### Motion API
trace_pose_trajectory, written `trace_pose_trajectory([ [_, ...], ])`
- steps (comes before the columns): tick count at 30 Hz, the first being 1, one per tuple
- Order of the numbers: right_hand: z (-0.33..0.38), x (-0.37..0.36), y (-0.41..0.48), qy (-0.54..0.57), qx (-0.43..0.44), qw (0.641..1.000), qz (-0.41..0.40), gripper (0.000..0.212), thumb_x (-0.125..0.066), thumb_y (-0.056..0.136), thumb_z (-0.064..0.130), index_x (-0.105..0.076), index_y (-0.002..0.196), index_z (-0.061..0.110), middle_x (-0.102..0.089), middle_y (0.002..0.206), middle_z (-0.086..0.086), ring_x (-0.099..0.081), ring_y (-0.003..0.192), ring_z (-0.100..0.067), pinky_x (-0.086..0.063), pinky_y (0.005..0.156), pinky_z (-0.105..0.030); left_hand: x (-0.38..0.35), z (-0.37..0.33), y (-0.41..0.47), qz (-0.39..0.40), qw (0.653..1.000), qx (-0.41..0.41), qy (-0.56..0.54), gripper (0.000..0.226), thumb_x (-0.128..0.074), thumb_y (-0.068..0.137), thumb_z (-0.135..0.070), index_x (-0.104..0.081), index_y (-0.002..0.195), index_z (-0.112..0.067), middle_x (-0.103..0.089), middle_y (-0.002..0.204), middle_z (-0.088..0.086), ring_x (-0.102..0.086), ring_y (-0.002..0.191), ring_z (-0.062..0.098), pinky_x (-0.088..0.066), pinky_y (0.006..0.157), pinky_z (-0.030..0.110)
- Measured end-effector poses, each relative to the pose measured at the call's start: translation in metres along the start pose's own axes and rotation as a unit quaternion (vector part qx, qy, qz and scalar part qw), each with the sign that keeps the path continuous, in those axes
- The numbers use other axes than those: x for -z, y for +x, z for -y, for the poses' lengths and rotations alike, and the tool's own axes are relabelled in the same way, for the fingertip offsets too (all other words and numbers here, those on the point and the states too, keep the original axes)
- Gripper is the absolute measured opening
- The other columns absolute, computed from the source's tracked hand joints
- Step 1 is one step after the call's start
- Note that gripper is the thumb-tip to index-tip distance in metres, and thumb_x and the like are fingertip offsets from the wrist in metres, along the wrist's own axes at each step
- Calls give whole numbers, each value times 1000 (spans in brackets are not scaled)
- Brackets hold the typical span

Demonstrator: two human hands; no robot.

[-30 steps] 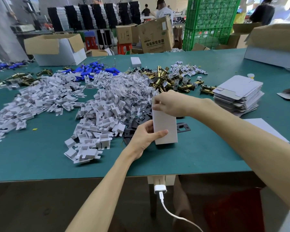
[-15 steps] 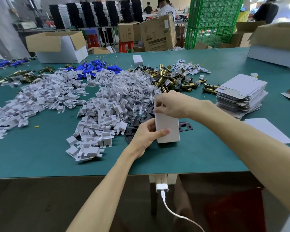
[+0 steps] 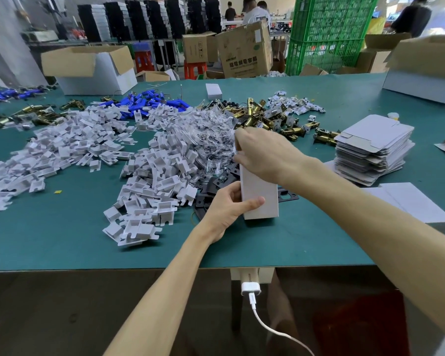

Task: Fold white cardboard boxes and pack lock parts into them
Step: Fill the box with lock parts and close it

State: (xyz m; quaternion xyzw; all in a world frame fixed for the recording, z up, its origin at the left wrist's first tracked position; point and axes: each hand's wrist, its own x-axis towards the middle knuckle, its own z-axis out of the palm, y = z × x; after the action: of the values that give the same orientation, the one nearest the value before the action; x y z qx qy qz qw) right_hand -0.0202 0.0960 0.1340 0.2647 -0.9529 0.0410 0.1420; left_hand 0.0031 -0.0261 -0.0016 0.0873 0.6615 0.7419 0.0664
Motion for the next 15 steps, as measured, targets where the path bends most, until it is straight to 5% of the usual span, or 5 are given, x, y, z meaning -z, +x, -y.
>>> trace_pose_trajectory([
  [3, 22, -7, 13, 5, 42, 998, -44, 7, -60, 98, 9, -58, 105, 7, -60, 102, -7, -56, 89, -26, -46, 75, -36, -1, 1, 1, -4, 1000, 0, 8, 40, -80, 90, -11, -65, 127, -4, -76, 122, 7, -71, 113, 18, -56, 87, 21],
  [6, 41, -25, 37, -9, 28, 999, 22, 8, -55, 95, -3, -59, 96, 4, -56, 96, -9, -57, 84, -28, -43, 71, -37, -1, 2, 2, 1, 1000, -6, 24, 39, -77, 92, -10, -64, 127, 0, -74, 125, 11, -70, 114, 15, -53, 89, 21],
  [11, 51, -58, 72, -10, -17, 988, 156, 30, -42, 91, -8, -35, 72, 13, -43, 78, -4, -44, 63, -21, -34, 52, -34, 1, 4, 3, -13, 997, -12, 78, 28, -77, 92, -9, -67, 118, -5, -76, 115, 3, -68, 109, 20, -55, 94, 31],
  [13, 51, -71, 78, 4, -41, 981, 189, 25, -42, 94, -5, -39, 75, 11, -45, 80, -4, -45, 64, -21, -38, 57, -36, 2, 4, 2, -7, 996, -17, 92, 21, -74, 91, -9, -66, 111, -10, -75, 103, -5, -68, 100, 17, -56, 86, 29],
  [15, 51, -81, 80, 15, -66, 977, 203, 12, -43, 97, -3, -51, 97, 7, -52, 100, -10, -55, 88, -30, -44, 74, -42, 2, 4, 2, -5, 995, -19, 94, 31, -69, 93, -9, -62, 123, -12, -72, 117, -3, -66, 113, 16, -56, 96, 34],
])
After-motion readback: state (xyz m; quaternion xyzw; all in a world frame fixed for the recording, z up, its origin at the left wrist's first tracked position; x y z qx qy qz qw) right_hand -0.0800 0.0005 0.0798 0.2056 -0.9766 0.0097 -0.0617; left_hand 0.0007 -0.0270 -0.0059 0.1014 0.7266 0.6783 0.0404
